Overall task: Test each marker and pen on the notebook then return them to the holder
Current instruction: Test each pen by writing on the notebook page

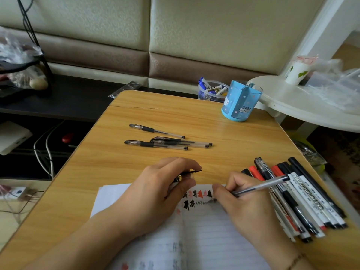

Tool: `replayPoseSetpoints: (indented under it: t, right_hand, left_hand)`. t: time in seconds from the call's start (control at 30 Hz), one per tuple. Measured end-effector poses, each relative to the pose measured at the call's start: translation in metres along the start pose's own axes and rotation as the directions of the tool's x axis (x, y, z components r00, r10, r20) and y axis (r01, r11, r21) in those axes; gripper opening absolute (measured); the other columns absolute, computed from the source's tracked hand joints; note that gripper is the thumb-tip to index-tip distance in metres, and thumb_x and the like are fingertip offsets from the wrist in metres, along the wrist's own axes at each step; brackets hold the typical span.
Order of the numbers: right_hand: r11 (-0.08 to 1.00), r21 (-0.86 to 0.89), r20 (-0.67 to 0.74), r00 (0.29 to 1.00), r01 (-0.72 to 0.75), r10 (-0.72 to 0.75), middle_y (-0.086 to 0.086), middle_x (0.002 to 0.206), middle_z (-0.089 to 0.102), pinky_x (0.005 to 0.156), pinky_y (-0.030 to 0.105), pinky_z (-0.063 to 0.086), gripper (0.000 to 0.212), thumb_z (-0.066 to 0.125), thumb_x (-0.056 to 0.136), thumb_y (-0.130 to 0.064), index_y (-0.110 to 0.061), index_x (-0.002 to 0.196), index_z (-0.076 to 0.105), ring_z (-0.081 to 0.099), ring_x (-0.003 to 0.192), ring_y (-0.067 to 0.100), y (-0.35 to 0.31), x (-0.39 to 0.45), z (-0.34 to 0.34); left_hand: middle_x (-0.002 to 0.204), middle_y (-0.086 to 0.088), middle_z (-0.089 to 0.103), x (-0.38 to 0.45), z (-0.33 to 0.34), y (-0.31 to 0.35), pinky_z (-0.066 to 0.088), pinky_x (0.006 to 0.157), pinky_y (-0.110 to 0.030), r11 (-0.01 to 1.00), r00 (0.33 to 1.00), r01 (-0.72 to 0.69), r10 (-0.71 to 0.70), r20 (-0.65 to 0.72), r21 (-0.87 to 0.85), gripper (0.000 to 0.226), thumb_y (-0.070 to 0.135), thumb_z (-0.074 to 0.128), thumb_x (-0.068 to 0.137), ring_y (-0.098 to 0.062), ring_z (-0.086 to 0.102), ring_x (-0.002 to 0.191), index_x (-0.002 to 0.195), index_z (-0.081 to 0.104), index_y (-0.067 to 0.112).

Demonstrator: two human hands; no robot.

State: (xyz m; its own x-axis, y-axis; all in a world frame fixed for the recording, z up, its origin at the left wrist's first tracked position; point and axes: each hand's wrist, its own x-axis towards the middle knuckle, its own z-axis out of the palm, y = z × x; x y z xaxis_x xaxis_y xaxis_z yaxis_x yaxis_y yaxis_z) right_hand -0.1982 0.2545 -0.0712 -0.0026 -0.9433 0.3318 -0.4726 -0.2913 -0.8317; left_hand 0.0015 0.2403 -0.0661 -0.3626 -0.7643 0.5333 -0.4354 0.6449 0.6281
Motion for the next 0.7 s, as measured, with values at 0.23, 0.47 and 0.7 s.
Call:
replayPoseSetpoints:
  t: [0.23, 0.47, 0.7]
  right_hand:
    - [0.992, 0.109, 0.013, 0.998, -0.062, 0.061, -0.002, 0.041, 0.042, 0.04, 0.023, 0.027, 0.039, 0.077, 0.079, -0.02, -0.013, 0.054, 0.048, 0.033, 0.039, 0.011, -0.006, -0.002, -0.003]
    - [0.823, 0.527, 0.161, 0.976, -0.211, 0.147, 0.01, 0.056, 0.06, 0.04, 0.018, 0.037, 0.05, 0.081, 0.058, -0.061, -0.013, 0.064, 0.065, 0.048, 0.044, 0.015, -0.026, -0.004, -0.008]
    - [0.831, 0.509, 0.195, 0.97, -0.224, 0.142, 0.012, 0.06, 0.066, 0.042, 0.019, 0.037, 0.024, 0.07, 0.068, -0.037, -0.013, 0.072, 0.071, 0.048, 0.044, 0.016, -0.026, -0.004, -0.007]
  left_hand:
    - [0.1, 0.015, 0.066, 0.0, -0.001, 0.0, 0.044, 0.069, -0.008, 0.999, 0.999, 0.036, -0.036, 0.006, 0.02, 0.028, 0.023, 0.065, 0.087, 0.002, 0.062, 0.083, 0.112, 0.057, 0.034]
    - [0.092, 0.02, 0.067, 0.0, -0.001, 0.001, 0.038, 0.058, -0.009, 0.996, 0.998, 0.067, -0.066, 0.02, -0.053, 0.032, 0.023, 0.064, 0.088, -0.01, 0.051, 0.055, 0.116, 0.052, 0.036]
    - [0.093, 0.017, 0.067, 0.0, -0.003, 0.005, 0.037, 0.062, -0.005, 0.998, 0.998, 0.026, -0.023, 0.059, -0.054, 0.032, 0.028, 0.064, 0.09, 0.004, 0.051, 0.06, 0.119, 0.051, 0.035]
